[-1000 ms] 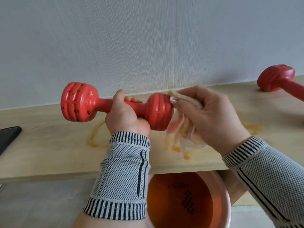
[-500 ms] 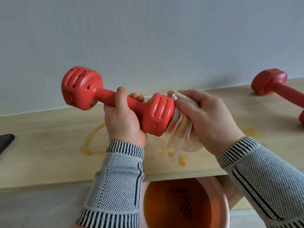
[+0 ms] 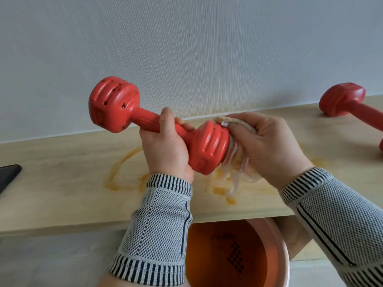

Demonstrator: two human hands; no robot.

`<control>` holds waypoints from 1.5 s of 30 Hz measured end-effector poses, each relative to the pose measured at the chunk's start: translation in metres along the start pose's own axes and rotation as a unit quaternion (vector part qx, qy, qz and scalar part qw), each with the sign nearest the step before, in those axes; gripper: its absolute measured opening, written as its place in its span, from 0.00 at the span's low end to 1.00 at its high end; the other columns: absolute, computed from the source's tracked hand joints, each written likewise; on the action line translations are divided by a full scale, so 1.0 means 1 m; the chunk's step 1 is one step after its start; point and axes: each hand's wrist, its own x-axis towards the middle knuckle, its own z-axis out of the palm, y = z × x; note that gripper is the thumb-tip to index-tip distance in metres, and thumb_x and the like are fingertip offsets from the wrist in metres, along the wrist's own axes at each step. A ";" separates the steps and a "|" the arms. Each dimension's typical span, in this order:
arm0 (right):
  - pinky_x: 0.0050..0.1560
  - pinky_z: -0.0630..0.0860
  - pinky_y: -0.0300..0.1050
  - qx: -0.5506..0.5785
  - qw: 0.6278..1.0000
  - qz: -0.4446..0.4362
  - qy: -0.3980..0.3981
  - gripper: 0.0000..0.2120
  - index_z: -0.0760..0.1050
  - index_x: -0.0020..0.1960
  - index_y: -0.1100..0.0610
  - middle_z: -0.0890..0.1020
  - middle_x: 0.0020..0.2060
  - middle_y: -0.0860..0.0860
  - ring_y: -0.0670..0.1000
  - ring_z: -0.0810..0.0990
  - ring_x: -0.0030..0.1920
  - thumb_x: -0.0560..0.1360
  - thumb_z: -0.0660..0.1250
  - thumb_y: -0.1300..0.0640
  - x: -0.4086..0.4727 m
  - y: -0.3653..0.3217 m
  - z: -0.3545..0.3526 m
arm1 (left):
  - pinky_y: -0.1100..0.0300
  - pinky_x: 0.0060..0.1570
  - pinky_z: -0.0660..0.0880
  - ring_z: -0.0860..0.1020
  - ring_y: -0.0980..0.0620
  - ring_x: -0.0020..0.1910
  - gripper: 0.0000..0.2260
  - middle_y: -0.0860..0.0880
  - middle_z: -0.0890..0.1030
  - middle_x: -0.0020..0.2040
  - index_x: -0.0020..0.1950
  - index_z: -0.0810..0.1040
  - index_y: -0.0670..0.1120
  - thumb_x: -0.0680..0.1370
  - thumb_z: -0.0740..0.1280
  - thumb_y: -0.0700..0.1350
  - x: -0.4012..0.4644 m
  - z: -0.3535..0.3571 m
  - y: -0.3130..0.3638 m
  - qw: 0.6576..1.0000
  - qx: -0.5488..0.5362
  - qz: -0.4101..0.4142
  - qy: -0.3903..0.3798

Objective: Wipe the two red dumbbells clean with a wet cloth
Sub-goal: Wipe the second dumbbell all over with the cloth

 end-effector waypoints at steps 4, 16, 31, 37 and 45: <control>0.45 0.75 0.31 -0.065 0.993 -0.096 -0.004 0.07 0.83 0.51 0.53 0.84 0.44 0.45 0.39 0.82 0.43 0.78 0.66 0.60 -0.005 -0.003 0.002 | 0.61 0.29 0.75 0.75 0.53 0.25 0.05 0.51 0.76 0.28 0.46 0.69 0.43 0.80 0.64 0.42 0.003 0.001 0.001 0.999 0.030 0.033 0.008; 0.46 0.74 0.32 -0.118 0.984 -0.134 0.002 0.06 0.83 0.49 0.49 0.79 0.44 0.43 0.42 0.79 0.44 0.75 0.68 0.55 -0.004 0.005 0.011 | 0.61 0.27 0.75 0.75 0.54 0.25 0.08 0.50 0.75 0.26 0.55 0.70 0.38 0.80 0.65 0.41 -0.001 0.000 -0.006 0.996 0.077 0.034 0.040; 0.48 0.77 0.42 -0.222 0.920 -0.320 -0.044 0.06 0.83 0.45 0.55 0.81 0.46 0.49 0.51 0.81 0.44 0.70 0.71 0.63 -0.018 -0.004 0.015 | 0.60 0.28 0.74 0.75 0.52 0.24 0.06 0.49 0.75 0.27 0.50 0.70 0.40 0.79 0.64 0.42 0.010 -0.003 0.000 0.995 0.082 0.003 0.051; 0.42 0.74 0.32 -0.141 0.973 -0.184 -0.008 0.06 0.83 0.46 0.52 0.79 0.42 0.42 0.41 0.79 0.40 0.73 0.67 0.57 -0.003 -0.001 0.005 | 0.63 0.25 0.73 0.75 0.56 0.22 0.06 0.52 0.75 0.23 0.52 0.70 0.40 0.79 0.65 0.41 0.002 0.001 0.004 0.995 0.087 0.001 0.041; 0.47 0.76 0.38 -0.126 0.965 -0.226 -0.044 0.05 0.82 0.47 0.55 0.80 0.46 0.48 0.43 0.80 0.43 0.72 0.68 0.58 -0.012 -0.002 0.015 | 0.60 0.32 0.74 0.74 0.54 0.22 0.15 0.52 0.74 0.22 0.32 0.70 0.44 0.79 0.64 0.42 0.011 -0.009 0.009 0.995 0.050 -0.062 0.054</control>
